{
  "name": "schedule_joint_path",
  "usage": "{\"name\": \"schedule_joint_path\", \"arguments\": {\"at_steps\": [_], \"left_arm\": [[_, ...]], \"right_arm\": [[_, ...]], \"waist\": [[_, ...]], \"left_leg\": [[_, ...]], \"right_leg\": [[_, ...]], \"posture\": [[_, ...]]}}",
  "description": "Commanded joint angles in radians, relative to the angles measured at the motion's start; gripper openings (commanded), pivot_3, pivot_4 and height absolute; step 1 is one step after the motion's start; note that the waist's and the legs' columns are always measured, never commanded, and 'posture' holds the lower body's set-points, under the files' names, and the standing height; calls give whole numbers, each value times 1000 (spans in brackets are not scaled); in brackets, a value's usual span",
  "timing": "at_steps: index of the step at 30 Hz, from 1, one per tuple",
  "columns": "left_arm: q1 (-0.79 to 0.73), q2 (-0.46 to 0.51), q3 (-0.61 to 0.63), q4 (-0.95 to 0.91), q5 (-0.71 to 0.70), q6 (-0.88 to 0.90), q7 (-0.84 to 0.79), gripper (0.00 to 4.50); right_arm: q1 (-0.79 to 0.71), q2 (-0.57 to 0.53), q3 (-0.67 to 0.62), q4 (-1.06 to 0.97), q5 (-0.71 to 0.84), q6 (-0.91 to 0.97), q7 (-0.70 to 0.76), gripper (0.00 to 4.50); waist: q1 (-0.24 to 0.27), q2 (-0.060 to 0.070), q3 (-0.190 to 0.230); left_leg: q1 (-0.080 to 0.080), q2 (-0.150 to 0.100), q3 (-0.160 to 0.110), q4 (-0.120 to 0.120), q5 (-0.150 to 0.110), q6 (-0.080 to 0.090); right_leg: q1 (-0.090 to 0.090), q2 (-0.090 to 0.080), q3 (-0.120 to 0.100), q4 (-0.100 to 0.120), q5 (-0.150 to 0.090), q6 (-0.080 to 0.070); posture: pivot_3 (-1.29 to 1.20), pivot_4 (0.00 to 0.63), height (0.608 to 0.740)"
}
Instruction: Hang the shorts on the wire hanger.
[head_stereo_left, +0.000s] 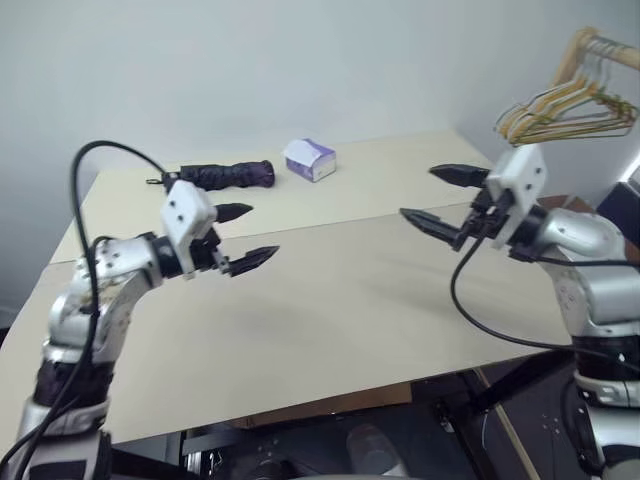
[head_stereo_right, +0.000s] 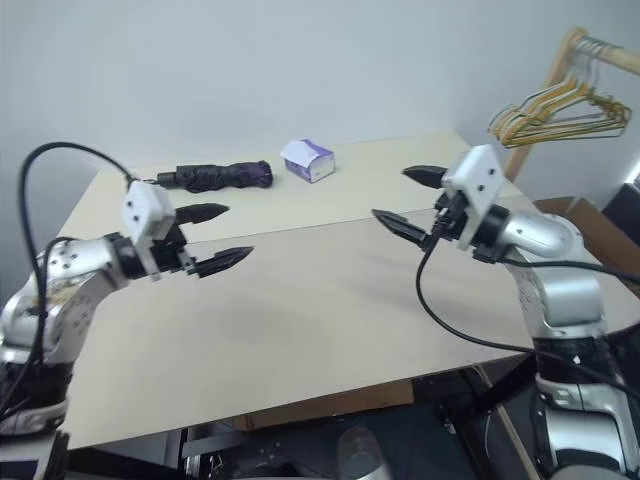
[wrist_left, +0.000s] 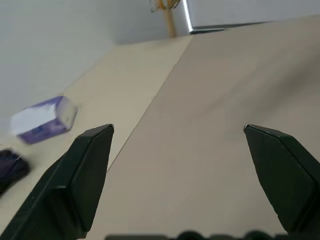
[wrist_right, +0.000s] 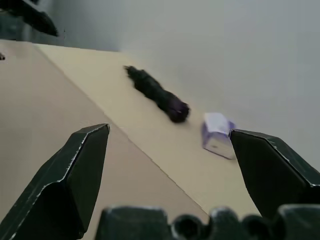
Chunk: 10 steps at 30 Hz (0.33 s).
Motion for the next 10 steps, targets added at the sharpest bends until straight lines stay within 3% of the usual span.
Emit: {"name": "schedule_joint_path", "arguments": {"at_steps": [1,5,10], "left_arm": [[41,17,43,-88,-20,1,3,4500],[62,10,49,-114,-27,8,20,4500],[59,-10,45,-112,-33,-7,25,4500]], "right_arm": [[-45,8,12,51,-31,-49,61,4477],[-41,17,11,62,-54,-70,84,4477],[-14,11,8,39,-72,-71,100,4477]], "waist": [[39,1,0],[108,1,1],[137,1,1]], "left_leg": [[-1,0,0,0,0,0],[-6,0,-1,0,-1,-5],[-6,0,-1,0,0,-7]], "right_leg": [[-2,0,0,1,0,0],[-8,0,-1,1,1,-2],[-9,1,-1,0,3,-8]], "posture": [[-246,0,740],[-247,0,740],[-267,0,740]]}}
